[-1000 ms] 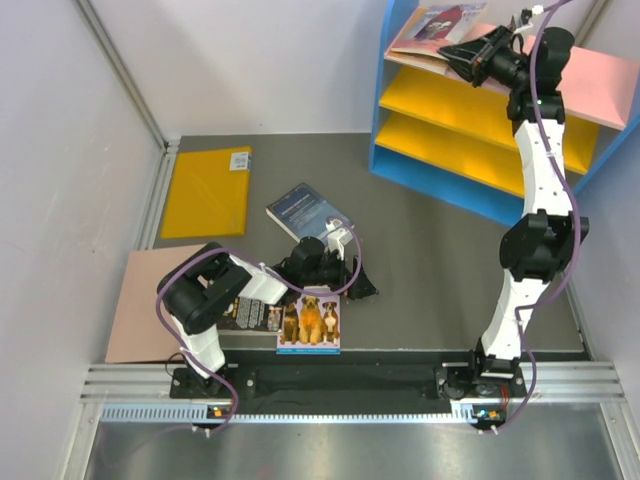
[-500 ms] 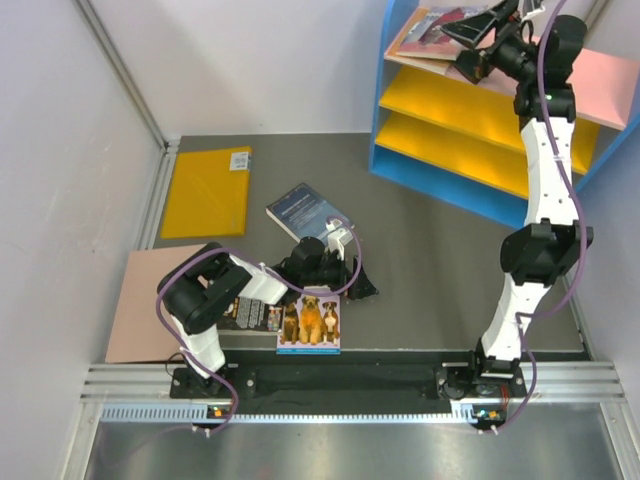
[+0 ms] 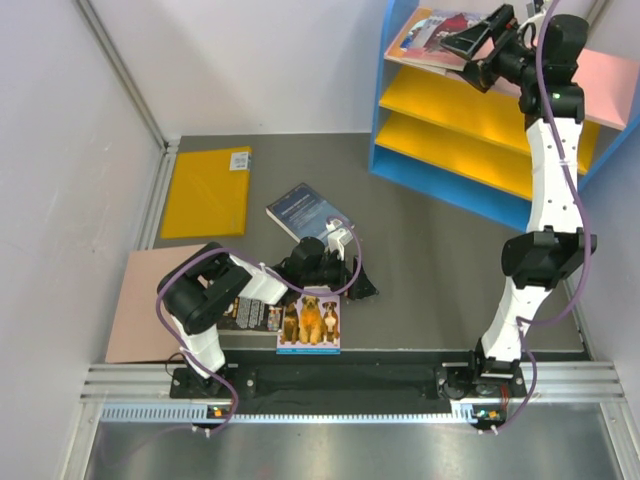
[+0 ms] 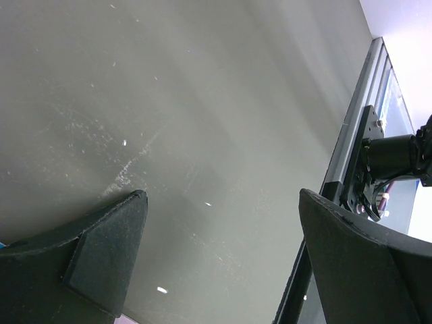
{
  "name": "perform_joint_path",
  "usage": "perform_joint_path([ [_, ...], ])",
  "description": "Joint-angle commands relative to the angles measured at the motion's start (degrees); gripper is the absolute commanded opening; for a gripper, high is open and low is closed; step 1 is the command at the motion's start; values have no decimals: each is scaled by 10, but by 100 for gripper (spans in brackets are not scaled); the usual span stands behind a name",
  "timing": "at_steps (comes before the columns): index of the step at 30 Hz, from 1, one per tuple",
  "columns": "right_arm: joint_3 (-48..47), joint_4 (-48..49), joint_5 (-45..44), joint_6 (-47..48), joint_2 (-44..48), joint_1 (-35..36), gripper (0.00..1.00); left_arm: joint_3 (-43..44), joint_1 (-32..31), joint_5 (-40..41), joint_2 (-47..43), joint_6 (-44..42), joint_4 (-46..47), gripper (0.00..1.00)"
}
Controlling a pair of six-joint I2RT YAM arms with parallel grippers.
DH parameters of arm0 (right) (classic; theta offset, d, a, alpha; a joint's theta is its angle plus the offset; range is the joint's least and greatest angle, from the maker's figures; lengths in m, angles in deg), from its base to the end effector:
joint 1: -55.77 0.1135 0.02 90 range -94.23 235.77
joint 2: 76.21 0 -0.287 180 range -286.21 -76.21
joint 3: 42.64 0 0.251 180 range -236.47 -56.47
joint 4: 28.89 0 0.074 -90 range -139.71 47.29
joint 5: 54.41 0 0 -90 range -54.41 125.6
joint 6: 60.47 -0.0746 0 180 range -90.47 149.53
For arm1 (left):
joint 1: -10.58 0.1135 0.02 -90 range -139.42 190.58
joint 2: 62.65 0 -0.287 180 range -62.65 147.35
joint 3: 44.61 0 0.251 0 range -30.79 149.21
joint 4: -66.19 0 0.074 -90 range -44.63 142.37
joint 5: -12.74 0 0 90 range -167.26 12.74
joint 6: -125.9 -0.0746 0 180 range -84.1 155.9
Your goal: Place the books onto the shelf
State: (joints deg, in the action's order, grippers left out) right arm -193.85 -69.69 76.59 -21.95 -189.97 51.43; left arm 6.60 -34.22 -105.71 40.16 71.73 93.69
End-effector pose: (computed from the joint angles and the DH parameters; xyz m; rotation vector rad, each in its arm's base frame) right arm 0.4673 0.0136 0.5212 0.2593 1.7380 1.1929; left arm 0.2353 -0.2838 0.1397 0.5309 2.1587 -1.3439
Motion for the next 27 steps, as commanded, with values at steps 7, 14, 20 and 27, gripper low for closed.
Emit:
perform_joint_path([
  [7,-25,-143,-107,111,3,-7,100,-15,-5,2,-2,-2,-10,99],
  [14,-26,-178,-144,151,6,-7,100,-16,-5,1,-2,-2,-7,99],
  [20,-25,-221,-209,202,17,-9,100,-16,-5,0,-1,-2,-8,99],
  [27,-3,-222,-212,221,36,-31,100,-14,-5,0,2,-1,-8,99],
])
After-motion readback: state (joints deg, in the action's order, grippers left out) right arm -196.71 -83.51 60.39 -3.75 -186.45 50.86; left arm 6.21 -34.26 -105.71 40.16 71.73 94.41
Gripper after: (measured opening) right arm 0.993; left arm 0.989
